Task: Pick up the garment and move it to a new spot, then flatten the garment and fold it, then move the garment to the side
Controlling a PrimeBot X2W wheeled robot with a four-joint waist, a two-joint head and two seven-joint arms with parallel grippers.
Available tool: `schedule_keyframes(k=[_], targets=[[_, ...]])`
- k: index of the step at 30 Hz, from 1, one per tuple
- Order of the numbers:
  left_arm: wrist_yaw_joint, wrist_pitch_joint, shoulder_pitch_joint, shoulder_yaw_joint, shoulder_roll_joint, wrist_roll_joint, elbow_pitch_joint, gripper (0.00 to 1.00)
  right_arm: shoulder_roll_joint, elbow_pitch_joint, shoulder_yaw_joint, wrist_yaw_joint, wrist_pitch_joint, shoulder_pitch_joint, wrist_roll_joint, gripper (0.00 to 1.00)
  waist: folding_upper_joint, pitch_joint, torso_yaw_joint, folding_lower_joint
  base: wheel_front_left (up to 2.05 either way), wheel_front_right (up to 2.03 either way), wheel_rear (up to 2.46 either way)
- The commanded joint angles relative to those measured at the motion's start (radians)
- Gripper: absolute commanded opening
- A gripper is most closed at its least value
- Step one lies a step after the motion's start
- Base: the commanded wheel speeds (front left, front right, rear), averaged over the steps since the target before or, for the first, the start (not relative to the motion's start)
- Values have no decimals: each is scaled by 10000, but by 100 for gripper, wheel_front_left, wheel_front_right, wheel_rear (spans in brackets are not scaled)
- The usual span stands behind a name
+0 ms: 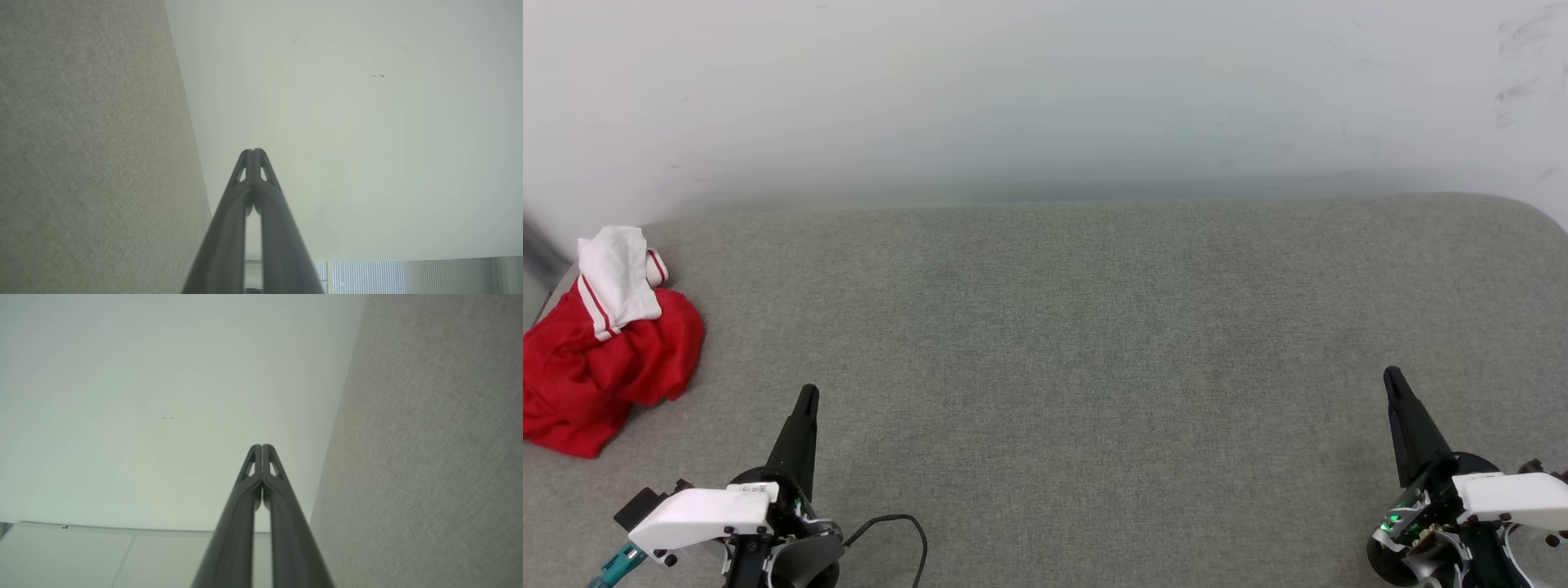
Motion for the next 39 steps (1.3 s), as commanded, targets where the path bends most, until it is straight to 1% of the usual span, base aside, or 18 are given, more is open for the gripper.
schedule_keyframes(k=[1,16,17,20,28,31,33,39], targets=[[-37,19,-68,15,1,1,-5,0,42,7,4,0,12,-123,-47,0,0,0,0,0,0,0,0],[-37,19,-68,15,1,2,-6,0,42,7,5,0,12,-123,-46,0,0,0,0,0,0,0,0],[2,-7,9,-7,-2,-1,33,100,0,29,0,2,-6,18,-2,100,0,0,0,0,0,0,0],[6,-69,166,-55,-26,12,175,100,6,204,22,0,-51,198,-33,100,0,3,0,0,0,0,0],[3,-478,271,32,-22,381,-105,100,8,-1,-78,0,-462,311,-572,100,0,13,-1,0,0,0,0],[10,-621,261,172,-21,991,-207,100,8,-154,-175,0,-606,339,-1111,100,0,20,0,0,0,0,0],[89,-714,245,239,-20,1381,-327,100,8,-298,-224,0,-699,356,-1517,100,0,26,2,0,0,0,0],[517,-981,271,155,-17,2745,-855,100,9,-852,-253,0,-968,427,-2920,100,0,48,10,0,0,0,0]])
